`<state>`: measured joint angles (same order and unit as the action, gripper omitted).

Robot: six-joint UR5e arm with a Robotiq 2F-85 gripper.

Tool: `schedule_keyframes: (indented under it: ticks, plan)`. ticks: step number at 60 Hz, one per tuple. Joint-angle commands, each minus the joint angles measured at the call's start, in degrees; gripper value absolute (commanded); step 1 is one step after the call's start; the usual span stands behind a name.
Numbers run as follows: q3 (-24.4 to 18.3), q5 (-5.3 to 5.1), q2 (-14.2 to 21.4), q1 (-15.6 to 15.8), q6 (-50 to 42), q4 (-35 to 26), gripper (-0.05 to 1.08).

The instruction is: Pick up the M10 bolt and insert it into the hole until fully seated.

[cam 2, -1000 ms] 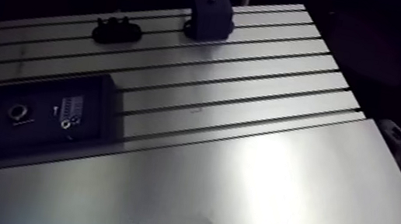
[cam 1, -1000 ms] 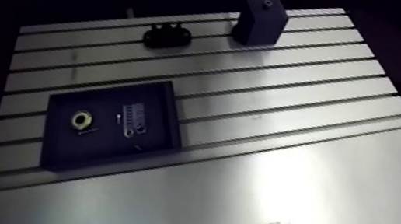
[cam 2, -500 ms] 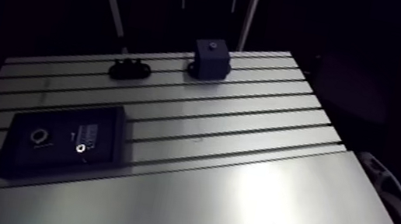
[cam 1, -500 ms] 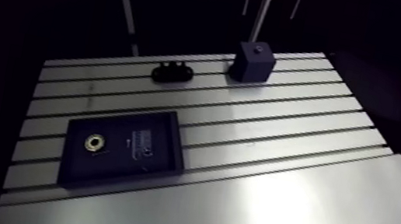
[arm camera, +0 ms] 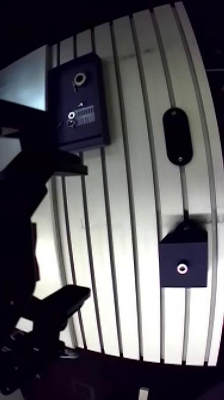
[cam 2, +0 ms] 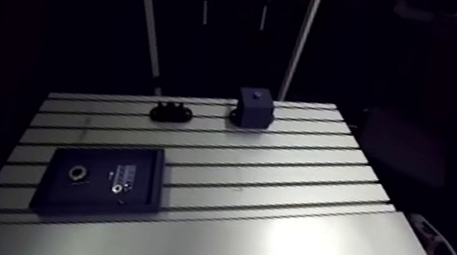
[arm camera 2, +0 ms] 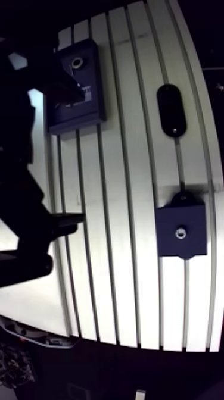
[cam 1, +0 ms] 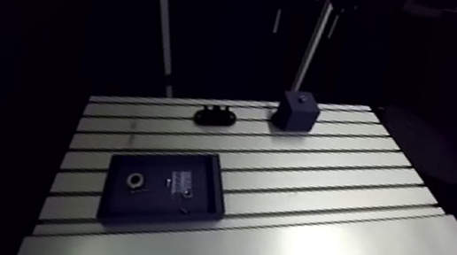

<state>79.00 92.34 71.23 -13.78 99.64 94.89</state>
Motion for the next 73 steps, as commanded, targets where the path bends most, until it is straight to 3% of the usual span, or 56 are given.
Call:
schedule_keyframes:
  ticks: [1, 18, 29, 73]
  plan:
    - [3.26, -1.42, 12.25, 7.95, -2.0, -3.53, 0.01]
    - [3.99, -1.33, 14.13, 8.78, -2.21, -4.51, 0.01]
    - [6.61, -1.6, 14.94, 8.85, -2.21, -5.2, 0.01]
    - [5.6, -1.86, 14.32, 8.68, -1.68, -5.46, 0.01]
